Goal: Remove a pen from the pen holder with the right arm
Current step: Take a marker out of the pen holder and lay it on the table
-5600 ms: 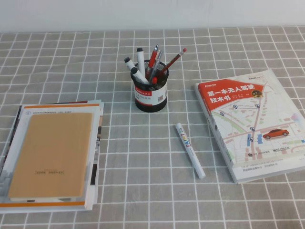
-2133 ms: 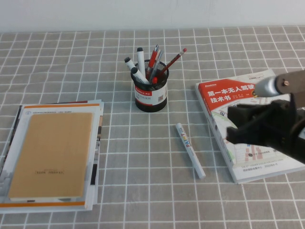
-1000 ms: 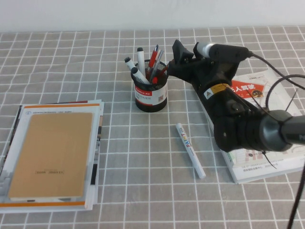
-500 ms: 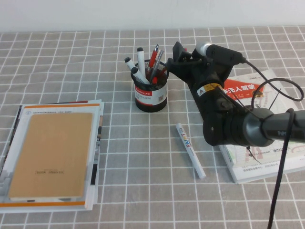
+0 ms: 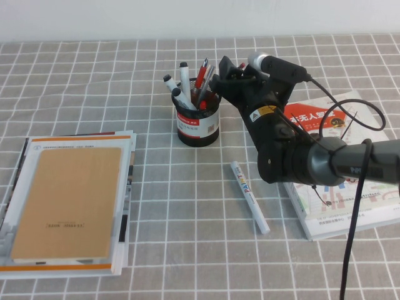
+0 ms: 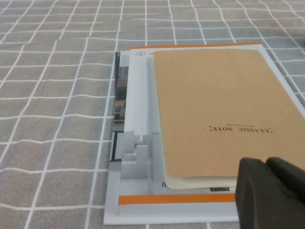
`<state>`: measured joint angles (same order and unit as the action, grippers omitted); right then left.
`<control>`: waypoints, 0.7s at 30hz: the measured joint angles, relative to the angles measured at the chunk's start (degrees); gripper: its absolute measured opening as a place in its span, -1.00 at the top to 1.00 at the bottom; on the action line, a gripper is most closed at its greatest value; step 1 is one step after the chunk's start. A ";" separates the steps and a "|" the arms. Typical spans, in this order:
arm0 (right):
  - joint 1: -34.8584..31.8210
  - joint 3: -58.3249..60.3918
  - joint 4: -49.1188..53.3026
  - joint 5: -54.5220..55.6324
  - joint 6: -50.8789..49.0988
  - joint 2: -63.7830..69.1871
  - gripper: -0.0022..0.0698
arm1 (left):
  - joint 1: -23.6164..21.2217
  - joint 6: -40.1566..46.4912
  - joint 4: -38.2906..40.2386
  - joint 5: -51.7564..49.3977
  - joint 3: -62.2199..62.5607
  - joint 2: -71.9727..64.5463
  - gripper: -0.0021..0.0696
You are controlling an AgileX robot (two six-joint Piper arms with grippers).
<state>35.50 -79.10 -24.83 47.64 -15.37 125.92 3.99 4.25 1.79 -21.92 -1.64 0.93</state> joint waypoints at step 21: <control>0.00 -0.08 -0.19 0.04 -0.02 0.00 0.45 | 0.00 0.00 0.00 0.00 0.00 0.00 0.95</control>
<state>35.50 -79.19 -25.02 47.68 -15.40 125.92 3.99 4.25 1.79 -21.92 -1.64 0.93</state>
